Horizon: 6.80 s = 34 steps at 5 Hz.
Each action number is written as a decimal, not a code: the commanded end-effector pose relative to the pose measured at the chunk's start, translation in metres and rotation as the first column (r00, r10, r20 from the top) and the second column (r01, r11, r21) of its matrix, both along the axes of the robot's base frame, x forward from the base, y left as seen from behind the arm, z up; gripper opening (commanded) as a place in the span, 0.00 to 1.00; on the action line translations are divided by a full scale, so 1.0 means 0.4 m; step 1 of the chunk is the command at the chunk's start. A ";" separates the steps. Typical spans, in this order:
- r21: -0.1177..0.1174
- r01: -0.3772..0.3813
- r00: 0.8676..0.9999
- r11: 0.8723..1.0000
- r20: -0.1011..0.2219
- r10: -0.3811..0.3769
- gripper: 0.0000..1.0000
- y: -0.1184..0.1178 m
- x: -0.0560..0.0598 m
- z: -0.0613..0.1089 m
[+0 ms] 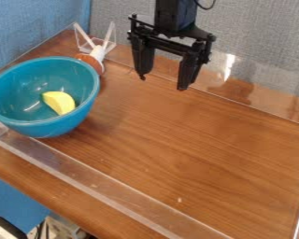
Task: Remove the yellow object from the blue bowl and put it on the table
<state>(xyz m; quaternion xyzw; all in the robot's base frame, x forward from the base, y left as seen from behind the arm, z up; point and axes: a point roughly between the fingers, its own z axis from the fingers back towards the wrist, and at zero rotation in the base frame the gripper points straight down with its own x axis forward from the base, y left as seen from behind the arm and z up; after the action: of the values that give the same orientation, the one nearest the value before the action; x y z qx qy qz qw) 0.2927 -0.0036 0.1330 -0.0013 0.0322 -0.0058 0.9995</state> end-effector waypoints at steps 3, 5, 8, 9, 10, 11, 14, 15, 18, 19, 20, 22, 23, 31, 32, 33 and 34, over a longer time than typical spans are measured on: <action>-0.010 -0.510 0.860 0.860 0.012 0.510 1.00 0.199 -0.069 -0.013; -0.059 -0.796 0.602 0.602 0.025 0.798 1.00 0.337 -0.124 -0.010; -0.044 -0.936 0.348 0.349 0.020 0.937 1.00 0.401 -0.116 -0.075; -0.036 -0.948 0.317 0.317 0.020 0.948 1.00 0.415 -0.107 -0.093; -0.039 -0.955 0.292 0.293 0.017 0.956 1.00 0.430 -0.095 -0.097; -0.047 -0.961 0.271 0.271 0.015 0.963 1.00 0.442 -0.083 -0.097; -0.097 -0.961 0.257 0.258 0.021 0.966 1.00 0.428 -0.072 -0.056; -0.116 -0.958 0.260 0.261 0.027 0.965 1.00 0.427 -0.070 -0.048; -0.129 -0.960 0.245 0.250 0.052 0.968 1.00 0.440 -0.071 -0.062; -0.131 -0.958 0.249 0.256 0.065 0.966 1.00 0.436 -0.074 -0.067; -0.134 -0.953 0.263 0.272 0.079 0.962 1.00 0.431 -0.074 -0.064; -0.080 -0.966 0.241 0.247 0.087 0.967 1.00 0.471 -0.074 -0.147; -0.057 -0.971 0.227 0.232 0.083 0.970 1.00 0.491 -0.073 -0.183; 0.025 -0.994 0.108 0.108 -0.014 0.994 0.00 0.484 -0.084 -0.303; 0.038 -0.995 0.091 0.092 -0.020 0.996 0.00 0.482 -0.089 -0.310; 0.052 -0.996 0.073 0.075 -0.027 0.997 0.00 0.479 -0.095 -0.316; 0.066 -0.996 0.056 0.058 -0.032 0.998 0.00 0.476 -0.102 -0.320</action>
<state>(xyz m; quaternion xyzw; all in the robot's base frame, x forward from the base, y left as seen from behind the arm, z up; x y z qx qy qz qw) 0.2640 0.1893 0.0242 -0.0187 0.0247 0.6757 0.7365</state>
